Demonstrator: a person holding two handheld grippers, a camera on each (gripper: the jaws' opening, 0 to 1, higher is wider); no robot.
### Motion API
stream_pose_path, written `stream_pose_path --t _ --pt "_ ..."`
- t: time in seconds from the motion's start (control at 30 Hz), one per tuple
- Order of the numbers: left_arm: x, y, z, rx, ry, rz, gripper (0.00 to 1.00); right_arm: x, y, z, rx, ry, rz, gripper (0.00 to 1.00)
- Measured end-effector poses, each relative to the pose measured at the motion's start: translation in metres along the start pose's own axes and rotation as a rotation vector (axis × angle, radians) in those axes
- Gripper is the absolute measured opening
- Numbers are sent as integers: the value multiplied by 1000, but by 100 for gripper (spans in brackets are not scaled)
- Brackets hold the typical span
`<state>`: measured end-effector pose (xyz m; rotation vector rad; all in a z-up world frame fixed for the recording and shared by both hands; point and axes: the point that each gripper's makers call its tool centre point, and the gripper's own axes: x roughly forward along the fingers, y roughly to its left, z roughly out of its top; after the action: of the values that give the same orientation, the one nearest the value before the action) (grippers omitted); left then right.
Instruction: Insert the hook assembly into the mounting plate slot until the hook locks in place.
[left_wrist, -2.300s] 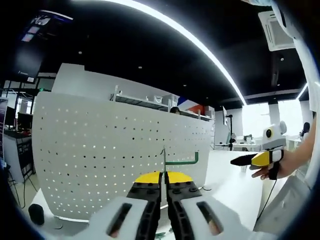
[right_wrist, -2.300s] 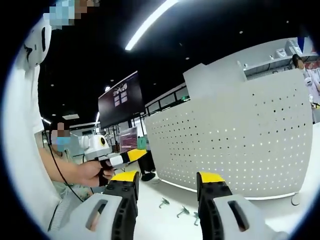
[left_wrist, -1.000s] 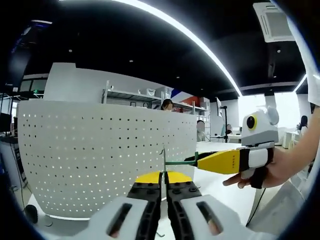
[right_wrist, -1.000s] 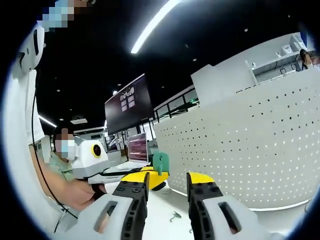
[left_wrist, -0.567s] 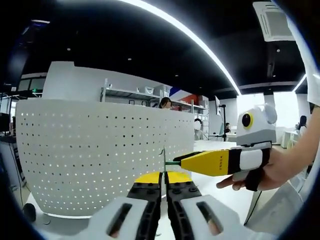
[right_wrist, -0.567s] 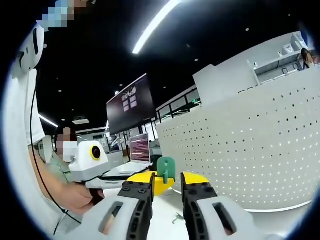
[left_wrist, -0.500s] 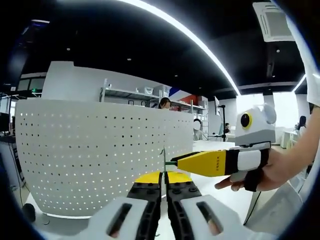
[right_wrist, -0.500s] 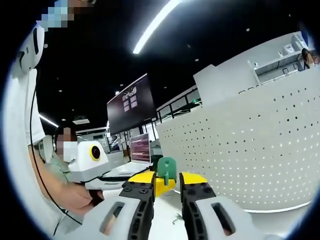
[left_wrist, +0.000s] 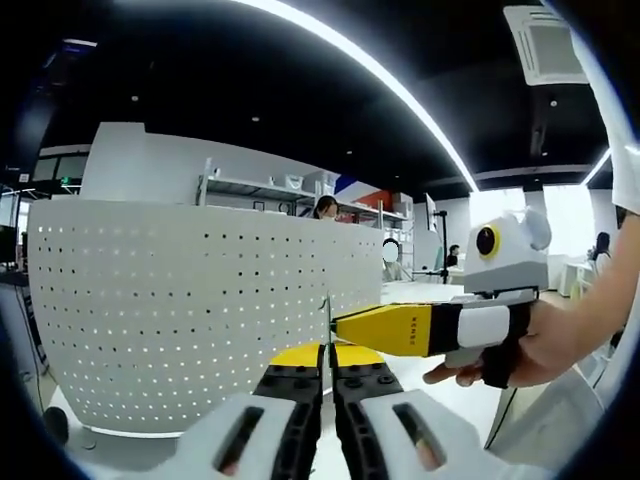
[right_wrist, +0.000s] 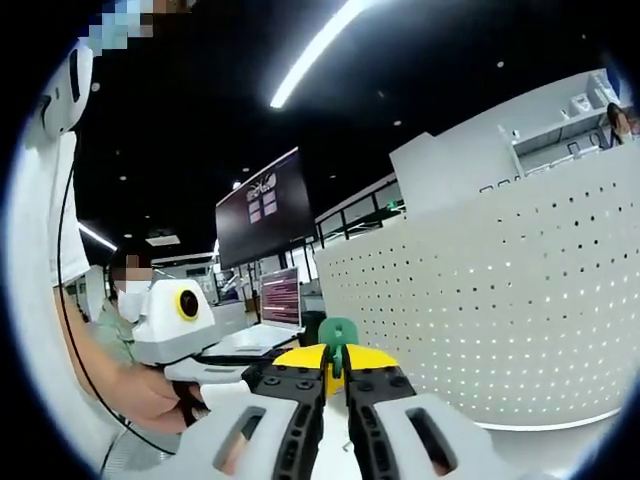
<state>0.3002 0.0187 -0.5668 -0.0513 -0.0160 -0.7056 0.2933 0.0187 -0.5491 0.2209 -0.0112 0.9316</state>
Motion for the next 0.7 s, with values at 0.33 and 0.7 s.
stream_pose_path --t 0.33,0.7 --pt "-1 0 0 -4 0 5 1 0 0 -1 29 -12 -17 2" --pt "-1 -1 -1 4 0 2 2 -1 -1 -1 52 -22 -29 1"
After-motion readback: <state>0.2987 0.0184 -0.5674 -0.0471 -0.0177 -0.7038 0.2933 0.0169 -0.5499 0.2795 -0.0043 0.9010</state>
